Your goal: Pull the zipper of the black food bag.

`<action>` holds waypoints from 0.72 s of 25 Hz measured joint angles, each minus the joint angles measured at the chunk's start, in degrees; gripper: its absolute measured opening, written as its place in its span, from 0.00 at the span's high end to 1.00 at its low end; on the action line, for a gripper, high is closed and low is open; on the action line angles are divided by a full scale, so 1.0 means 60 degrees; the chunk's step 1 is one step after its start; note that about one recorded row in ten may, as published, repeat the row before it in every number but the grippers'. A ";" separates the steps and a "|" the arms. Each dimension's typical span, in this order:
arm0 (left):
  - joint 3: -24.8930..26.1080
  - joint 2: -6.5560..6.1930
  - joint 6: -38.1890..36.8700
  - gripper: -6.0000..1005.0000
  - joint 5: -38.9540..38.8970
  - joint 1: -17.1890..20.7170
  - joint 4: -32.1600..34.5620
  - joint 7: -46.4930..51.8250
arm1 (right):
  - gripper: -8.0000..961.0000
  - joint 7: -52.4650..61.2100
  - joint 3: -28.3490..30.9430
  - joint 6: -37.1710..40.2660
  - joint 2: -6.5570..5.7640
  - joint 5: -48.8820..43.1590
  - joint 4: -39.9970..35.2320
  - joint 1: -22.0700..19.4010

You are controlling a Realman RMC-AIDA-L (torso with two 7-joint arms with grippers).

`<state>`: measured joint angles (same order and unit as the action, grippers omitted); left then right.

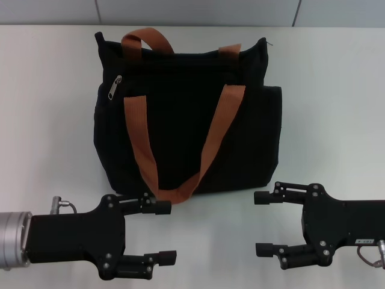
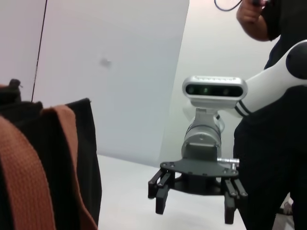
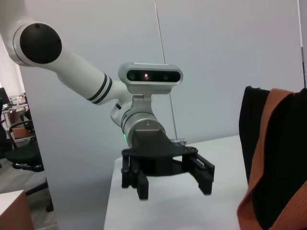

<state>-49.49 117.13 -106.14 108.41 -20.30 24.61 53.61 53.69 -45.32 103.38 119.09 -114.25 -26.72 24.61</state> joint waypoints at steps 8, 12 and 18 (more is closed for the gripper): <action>0.0849 0.0123 -0.0388 0.22 -0.0063 0.0001 -0.0007 -0.0095 | 0.16 0.0002 0.0055 0.0003 0.0000 0.0005 0.0000 -0.0013; 0.3160 0.0173 -0.1362 0.22 -0.1261 -0.0009 -0.1010 -0.0985 | 0.16 -0.0003 0.0069 -0.0014 0.0000 0.0015 0.0000 -0.0039; 0.3455 0.0183 -0.1271 0.22 -0.3190 0.0295 -0.1032 -0.1061 | 0.16 -0.0002 0.0068 -0.0029 0.0001 0.0023 0.0000 -0.0044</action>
<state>-28.76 118.23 -113.76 89.27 -18.54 18.42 47.24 53.68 -44.91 103.20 119.09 -114.11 -26.72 24.34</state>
